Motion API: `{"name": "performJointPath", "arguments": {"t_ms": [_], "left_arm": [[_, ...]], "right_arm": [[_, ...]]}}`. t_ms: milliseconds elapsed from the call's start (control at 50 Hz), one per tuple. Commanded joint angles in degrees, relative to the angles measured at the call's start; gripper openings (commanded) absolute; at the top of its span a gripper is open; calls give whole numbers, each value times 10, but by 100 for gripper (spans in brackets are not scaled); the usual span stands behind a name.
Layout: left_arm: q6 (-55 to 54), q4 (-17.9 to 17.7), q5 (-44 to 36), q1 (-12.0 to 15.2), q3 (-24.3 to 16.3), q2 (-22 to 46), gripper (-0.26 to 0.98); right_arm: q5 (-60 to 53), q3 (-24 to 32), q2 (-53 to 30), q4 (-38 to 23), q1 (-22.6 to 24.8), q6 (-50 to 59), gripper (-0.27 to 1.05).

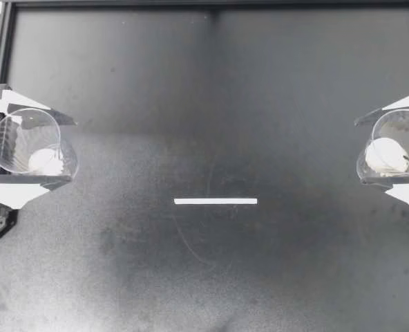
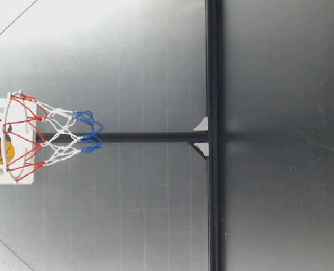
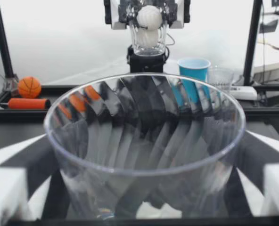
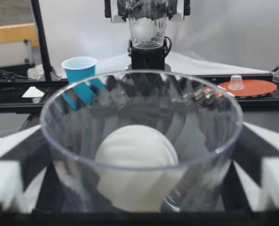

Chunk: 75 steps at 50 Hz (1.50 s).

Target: Transfer one of the two balls in the right glass into the left glass, then transfer it back to the right glass.

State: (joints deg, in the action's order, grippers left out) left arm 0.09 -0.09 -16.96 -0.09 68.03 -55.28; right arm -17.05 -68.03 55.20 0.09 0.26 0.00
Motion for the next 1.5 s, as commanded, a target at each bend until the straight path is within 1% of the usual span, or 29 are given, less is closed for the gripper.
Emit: {"name": "performJointPath", "arguments": {"t_ms": [0,40,100,200,280,300,320,380,500,540,560,600,720,880,1020,1140,1280,1480], "left_arm": [[9,0,-7,-6,-5,5,1],[12,0,-8,-6,-3,5,-4],[17,0,-12,-6,2,6,-5],[16,-3,-18,-6,3,14,-1],[14,-7,-16,-6,-1,30,8],[14,-9,-18,-6,-3,36,12],[13,-10,-18,-6,-4,45,19],[12,-13,-19,-6,-10,62,34],[11,-17,-32,-6,-25,96,72],[11,-18,-36,-6,-31,106,82],[11,-18,-38,-6,-33,113,84],[11,-18,-40,-6,-37,122,84],[14,-18,-46,-6,-50,155,75],[11,-18,-76,-6,-59,191,75],[11,-18,-107,-6,-69,226,75],[6,-18,-123,-6,-80,256,75],[5,-17,-147,-7,-98,299,75],[7,2,-171,-8,-138,374,75]], "right_arm": [[-1,7,-3,-1,1,-1,6],[-1,2,0,-1,1,-1,-3],[-4,-6,4,-1,1,0,-8],[-3,-11,7,1,1,5,-6],[0,-8,4,4,1,14,2],[0,-6,3,4,1,17,6],[-1,-4,1,4,1,19,9],[0,0,-7,4,1,27,26],[1,9,-22,5,1,30,64],[1,12,-27,5,1,30,74],[1,14,-31,5,1,30,77],[1,18,-37,5,1,29,78],[-4,33,-55,5,1,24,74],[-6,62,-76,4,-3,5,74],[-7,95,-100,4,-23,-38,74],[-12,117,-121,4,-56,-74,74],[-55,140,-156,4,-84,-104,74],[-94,171,-210,2,-93,-185,74]]}}
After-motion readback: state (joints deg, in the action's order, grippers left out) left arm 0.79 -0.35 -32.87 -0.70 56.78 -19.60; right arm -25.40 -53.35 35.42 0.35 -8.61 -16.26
